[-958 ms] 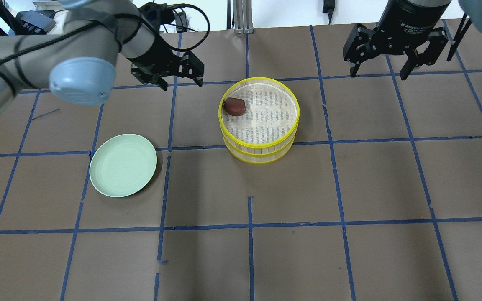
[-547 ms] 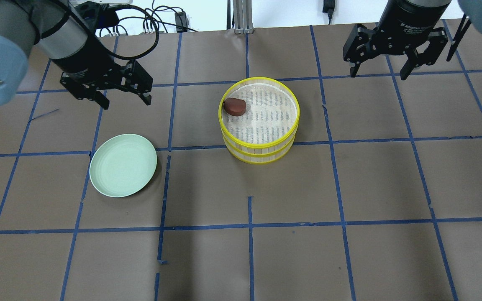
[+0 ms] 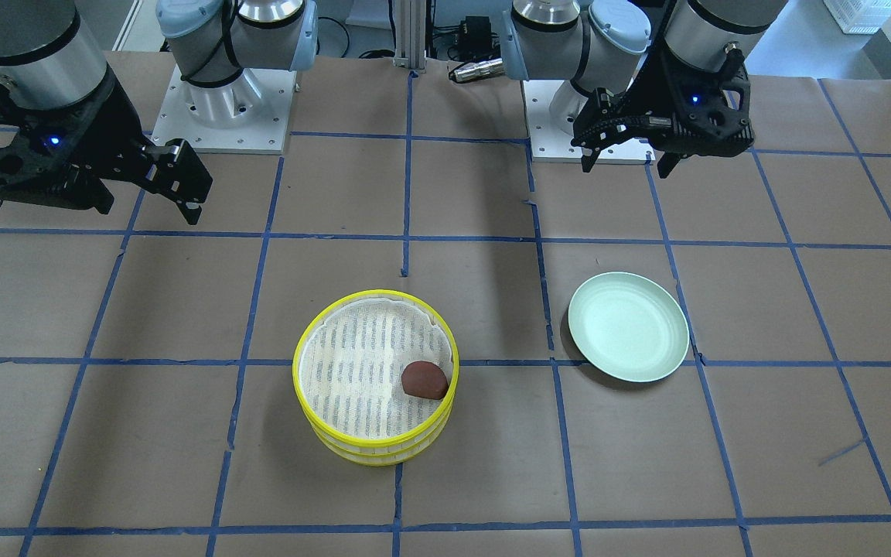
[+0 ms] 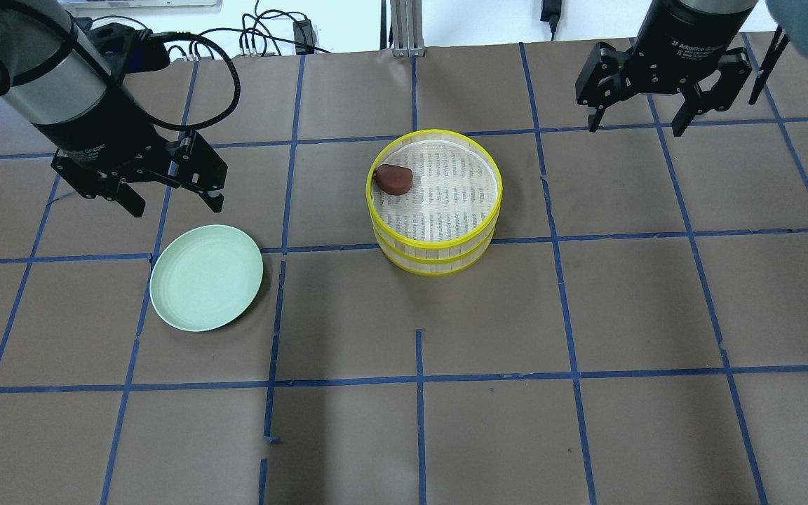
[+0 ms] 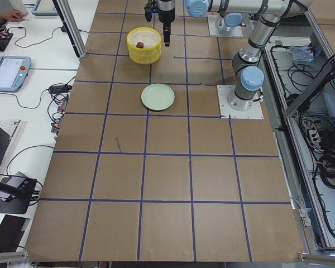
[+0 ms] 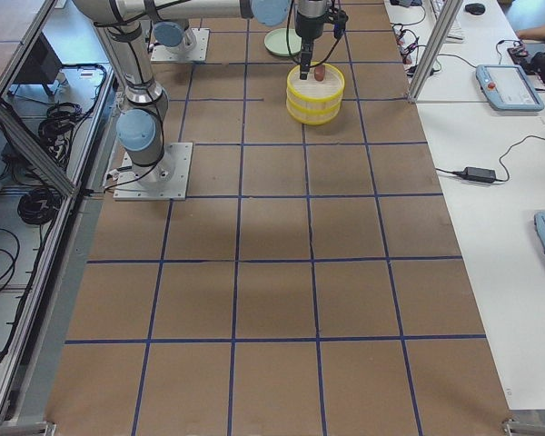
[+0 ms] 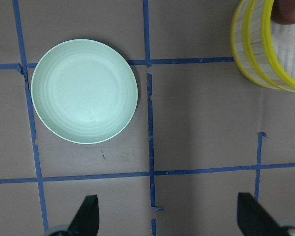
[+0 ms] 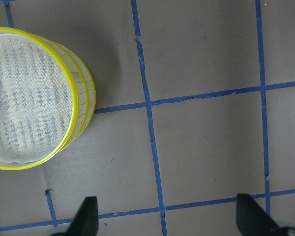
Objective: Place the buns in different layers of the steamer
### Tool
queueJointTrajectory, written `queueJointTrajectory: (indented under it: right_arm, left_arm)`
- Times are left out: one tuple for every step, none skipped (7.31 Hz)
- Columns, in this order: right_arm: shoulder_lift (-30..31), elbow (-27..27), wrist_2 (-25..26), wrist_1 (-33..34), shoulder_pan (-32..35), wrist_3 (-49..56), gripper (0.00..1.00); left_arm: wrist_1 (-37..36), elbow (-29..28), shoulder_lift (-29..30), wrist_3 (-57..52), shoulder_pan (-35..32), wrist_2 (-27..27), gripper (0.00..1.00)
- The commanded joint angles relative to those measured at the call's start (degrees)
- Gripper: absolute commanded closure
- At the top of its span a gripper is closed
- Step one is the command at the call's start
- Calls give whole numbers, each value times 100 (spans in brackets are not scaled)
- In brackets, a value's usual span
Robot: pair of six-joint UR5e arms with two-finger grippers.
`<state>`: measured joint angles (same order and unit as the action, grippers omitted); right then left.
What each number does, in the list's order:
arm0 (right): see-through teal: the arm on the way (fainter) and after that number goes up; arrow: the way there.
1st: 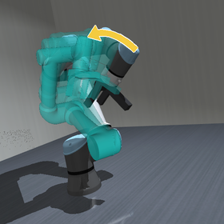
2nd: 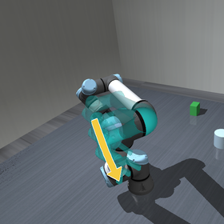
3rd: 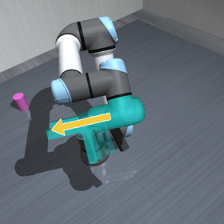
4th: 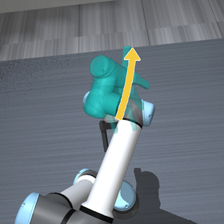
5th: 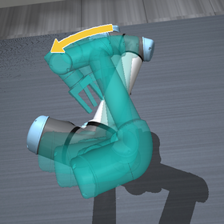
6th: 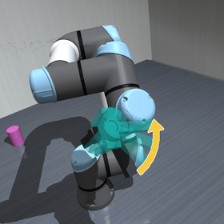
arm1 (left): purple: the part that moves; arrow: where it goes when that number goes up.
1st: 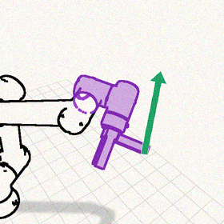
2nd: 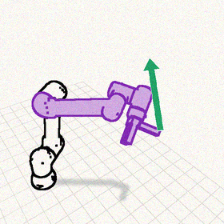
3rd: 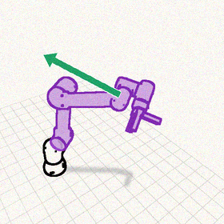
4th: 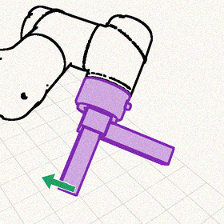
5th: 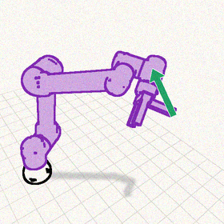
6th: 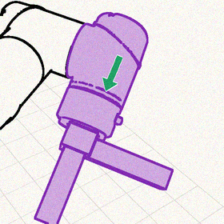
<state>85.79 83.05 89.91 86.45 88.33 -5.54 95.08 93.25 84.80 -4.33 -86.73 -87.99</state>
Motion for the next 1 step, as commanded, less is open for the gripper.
queueJointTrajectory:
  right_arm:
    - [-1, 0, -8, -5, 0, 0, 1]
  left_arm:
    - [2, 18, -16, 2, 7, -253, 0]
